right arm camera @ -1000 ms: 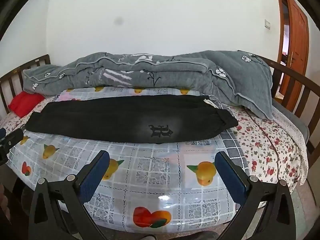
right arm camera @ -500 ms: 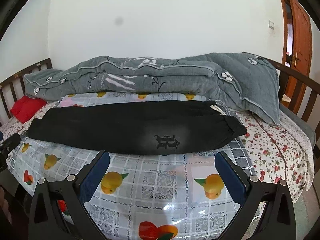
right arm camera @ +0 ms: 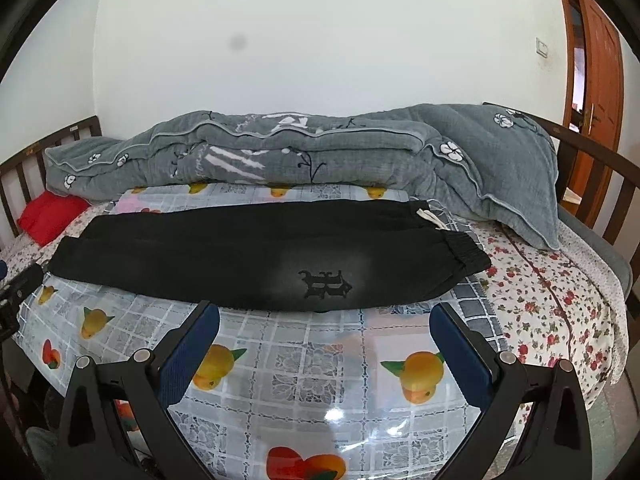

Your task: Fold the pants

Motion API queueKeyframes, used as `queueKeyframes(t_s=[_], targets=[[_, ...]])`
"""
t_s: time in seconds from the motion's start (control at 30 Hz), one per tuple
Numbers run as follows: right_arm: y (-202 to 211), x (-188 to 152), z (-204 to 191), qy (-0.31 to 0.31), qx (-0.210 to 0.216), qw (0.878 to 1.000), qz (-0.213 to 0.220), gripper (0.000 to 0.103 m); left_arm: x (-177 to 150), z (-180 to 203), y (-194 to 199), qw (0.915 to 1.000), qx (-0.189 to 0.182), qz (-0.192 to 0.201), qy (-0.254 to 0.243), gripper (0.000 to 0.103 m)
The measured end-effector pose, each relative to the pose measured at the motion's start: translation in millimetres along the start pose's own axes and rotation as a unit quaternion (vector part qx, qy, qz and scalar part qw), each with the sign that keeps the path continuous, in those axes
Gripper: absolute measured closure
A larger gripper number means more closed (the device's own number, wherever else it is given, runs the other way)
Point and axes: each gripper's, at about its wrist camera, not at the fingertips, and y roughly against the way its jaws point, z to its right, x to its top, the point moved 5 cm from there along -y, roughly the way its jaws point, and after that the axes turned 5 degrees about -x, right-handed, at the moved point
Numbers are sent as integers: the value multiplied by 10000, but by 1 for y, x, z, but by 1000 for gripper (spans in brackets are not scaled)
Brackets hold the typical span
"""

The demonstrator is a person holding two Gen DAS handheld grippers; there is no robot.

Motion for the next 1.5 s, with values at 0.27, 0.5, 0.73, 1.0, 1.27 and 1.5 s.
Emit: queueKeyframes(t_s=[0.27, 0.5, 0.73, 1.0, 1.27, 1.5], targets=[[-15, -2, -18, 130, 105, 9999, -2, 0, -9, 0, -27, 9997, -96, -193, 66, 0], [-27, -6, -32, 259, 101, 9995, -118, 0, -3, 13, -43, 9995, -184, -160, -192, 0], [-30, -11, -32, 301, 17, 9994, -166, 0, -14, 19, -47, 9988, -229, -350, -250, 0], [-28, -11, -16, 64, 13, 9998, -189, 0, -17, 18, -38, 9986, -186, -429, -241, 0], [-29, -10, -12, 14, -48, 9998, -181, 0, -14, 24, -33, 9987, -225, -363, -265, 0], [-37, -6, -11, -59, 56, 9998, -183, 0, -11, 21, -40, 9986, -285, -419, -164, 0]])
